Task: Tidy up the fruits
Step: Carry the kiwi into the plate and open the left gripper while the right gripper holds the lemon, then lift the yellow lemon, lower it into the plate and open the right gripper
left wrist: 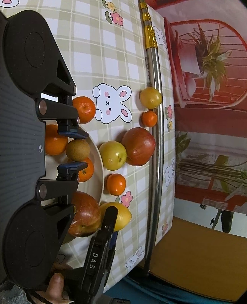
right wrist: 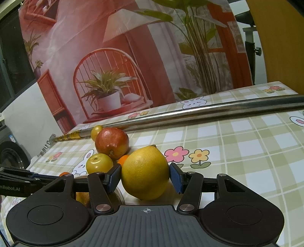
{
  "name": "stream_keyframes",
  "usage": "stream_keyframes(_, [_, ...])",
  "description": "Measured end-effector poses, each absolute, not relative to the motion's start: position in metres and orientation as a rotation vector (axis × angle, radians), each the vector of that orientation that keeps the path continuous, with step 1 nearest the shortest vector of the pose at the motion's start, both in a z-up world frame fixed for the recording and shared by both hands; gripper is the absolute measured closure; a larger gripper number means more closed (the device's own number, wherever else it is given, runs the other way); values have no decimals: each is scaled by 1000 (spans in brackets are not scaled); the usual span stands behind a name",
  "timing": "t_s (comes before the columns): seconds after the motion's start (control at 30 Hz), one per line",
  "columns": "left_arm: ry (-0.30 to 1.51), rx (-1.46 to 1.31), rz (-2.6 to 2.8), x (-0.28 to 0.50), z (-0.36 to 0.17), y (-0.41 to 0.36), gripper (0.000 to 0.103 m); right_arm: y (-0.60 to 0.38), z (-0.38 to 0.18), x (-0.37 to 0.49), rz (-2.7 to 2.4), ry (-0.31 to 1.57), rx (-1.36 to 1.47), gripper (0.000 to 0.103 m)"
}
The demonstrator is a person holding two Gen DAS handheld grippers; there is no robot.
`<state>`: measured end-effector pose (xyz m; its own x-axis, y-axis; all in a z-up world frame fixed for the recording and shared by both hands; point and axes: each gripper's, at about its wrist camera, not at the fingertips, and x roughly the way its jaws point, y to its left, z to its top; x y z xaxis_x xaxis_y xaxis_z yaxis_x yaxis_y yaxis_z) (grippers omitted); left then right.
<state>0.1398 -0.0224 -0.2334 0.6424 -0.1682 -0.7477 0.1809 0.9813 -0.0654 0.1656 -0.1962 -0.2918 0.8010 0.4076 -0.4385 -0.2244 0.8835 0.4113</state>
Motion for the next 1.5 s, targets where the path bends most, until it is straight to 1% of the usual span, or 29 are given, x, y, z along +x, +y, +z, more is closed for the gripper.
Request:
stream_keyframes(0.77, [876,5,-243,147,-243,-32,75,-195,-293,167,345,553,352,51])
stream_keyframes(1.4, [769,-103,-74,112,-209,10,74,-198,-294,167,315,553,369,52])
stream_keyframes(1.5, [768,-104,-62,109,-206,13,71,-196,-291,166,291,580,338,52])
